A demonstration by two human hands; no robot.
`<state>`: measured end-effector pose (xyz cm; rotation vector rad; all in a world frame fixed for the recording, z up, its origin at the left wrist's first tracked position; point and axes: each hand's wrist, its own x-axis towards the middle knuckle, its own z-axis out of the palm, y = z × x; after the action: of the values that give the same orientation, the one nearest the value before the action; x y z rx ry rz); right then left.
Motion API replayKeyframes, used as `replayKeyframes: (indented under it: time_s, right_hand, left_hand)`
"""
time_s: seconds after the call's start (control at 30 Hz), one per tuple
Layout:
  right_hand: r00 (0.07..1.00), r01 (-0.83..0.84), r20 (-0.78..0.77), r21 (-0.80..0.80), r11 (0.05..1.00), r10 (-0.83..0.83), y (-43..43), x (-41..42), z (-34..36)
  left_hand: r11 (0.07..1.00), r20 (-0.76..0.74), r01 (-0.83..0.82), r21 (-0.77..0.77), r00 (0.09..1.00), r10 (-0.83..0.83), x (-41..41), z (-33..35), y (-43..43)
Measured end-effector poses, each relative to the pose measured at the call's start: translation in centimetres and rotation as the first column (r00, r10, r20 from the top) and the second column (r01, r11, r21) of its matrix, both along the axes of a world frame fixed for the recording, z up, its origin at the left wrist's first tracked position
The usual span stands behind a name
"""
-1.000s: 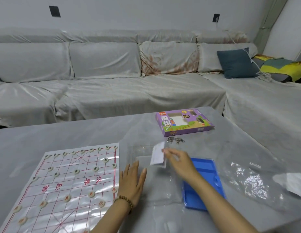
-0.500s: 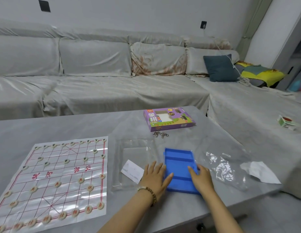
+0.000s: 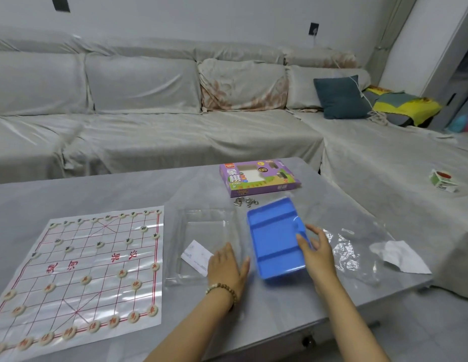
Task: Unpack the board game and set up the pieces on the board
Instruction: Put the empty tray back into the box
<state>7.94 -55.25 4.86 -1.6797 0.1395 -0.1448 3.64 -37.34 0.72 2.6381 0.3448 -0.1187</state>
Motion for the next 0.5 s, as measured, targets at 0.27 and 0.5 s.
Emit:
replayKeyframes:
  time_s: [0.27, 0.5]
  right_hand:
    - [0.995, 0.077, 0.051, 0.158, 0.984, -0.086, -2.7, -0.2, 1.1]
    - [0.999, 0.036, 0.019, 0.227, 0.973, -0.041, -2.8, -0.4, 0.9]
  left_hand:
    - [0.954, 0.011, 0.299, -0.012, 0.954, -0.299, -3.0, -0.5, 2.9]
    - [0.833, -0.045, 0.543, 0.109, 0.839, -0.542, -3.6, 2.0, 9.2]
